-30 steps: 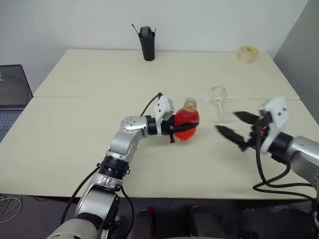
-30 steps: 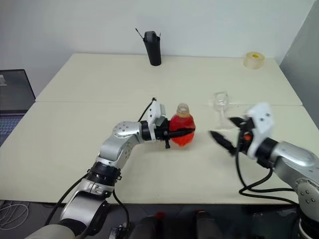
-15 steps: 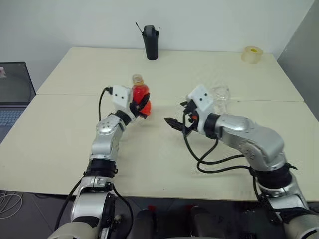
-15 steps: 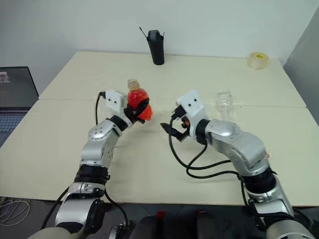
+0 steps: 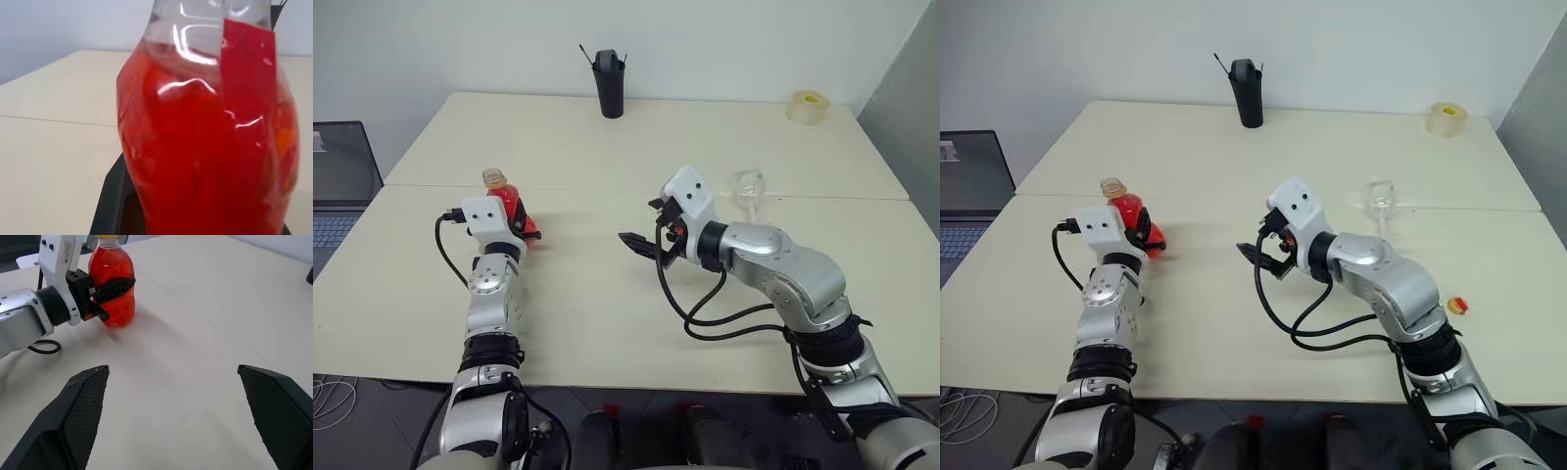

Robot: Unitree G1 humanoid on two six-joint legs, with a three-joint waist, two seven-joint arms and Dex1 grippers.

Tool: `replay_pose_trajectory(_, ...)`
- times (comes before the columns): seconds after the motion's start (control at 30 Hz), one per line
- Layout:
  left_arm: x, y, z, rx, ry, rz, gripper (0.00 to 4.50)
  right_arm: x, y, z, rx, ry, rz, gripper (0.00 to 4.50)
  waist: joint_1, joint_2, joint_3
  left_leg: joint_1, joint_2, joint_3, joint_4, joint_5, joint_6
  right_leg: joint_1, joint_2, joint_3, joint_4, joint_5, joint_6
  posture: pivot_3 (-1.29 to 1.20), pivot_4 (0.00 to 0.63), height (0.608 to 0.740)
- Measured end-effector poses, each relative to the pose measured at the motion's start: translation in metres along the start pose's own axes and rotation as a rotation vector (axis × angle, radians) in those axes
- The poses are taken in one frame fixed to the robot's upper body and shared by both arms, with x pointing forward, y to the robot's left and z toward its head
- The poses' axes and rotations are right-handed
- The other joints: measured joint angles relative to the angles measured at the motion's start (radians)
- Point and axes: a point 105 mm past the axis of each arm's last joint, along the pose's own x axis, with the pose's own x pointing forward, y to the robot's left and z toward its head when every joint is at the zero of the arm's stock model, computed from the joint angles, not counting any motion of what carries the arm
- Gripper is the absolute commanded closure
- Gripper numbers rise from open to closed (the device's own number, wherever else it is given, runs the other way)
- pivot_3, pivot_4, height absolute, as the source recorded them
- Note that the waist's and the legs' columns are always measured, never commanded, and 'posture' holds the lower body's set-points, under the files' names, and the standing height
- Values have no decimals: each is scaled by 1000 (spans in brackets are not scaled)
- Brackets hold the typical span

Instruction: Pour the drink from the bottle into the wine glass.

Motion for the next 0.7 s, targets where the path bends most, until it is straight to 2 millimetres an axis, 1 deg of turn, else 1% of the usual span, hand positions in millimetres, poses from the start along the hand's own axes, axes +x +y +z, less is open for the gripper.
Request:
replay_pose_trajectory(0.1,0,2,0,-13,-4,16,3492,0,-1,0,-5,3,-4,0,0,0,0,0,0,0,0,0,0,0,0,0,0,0,0,0,150,740)
replay_pose_trajectory(0.17,0,4,0,-25,-8,31,2747,0,-1,-1,-9,5,-8,0,0,0,0,0,0,0,0,0,0,0,0,0,0,0,0,0,150,740)
replay_pose_trajectory(0.37,-1,9,0,-39,-13,61,897,1,-1,0,-14,4,-2,0,-1,0,0,0,0,0,0,0,0,0,0,0,0,0,0,0,150,740)
replay_pose_trajectory(0.47,-1,11,0,-39,-12,71,43,2,0,0,-12,1,0,0,-1,0,0,0,0,0,0,0,0,0,0,0,0,0,0,0,150,740)
replay_pose_trajectory(0.7,-3,12,-1,-53,-8,73,43,3,-2,-3,-11,12,1,0,-1,0,0,0,0,0,0,0,0,0,0,0,0,0,0,0,150,740)
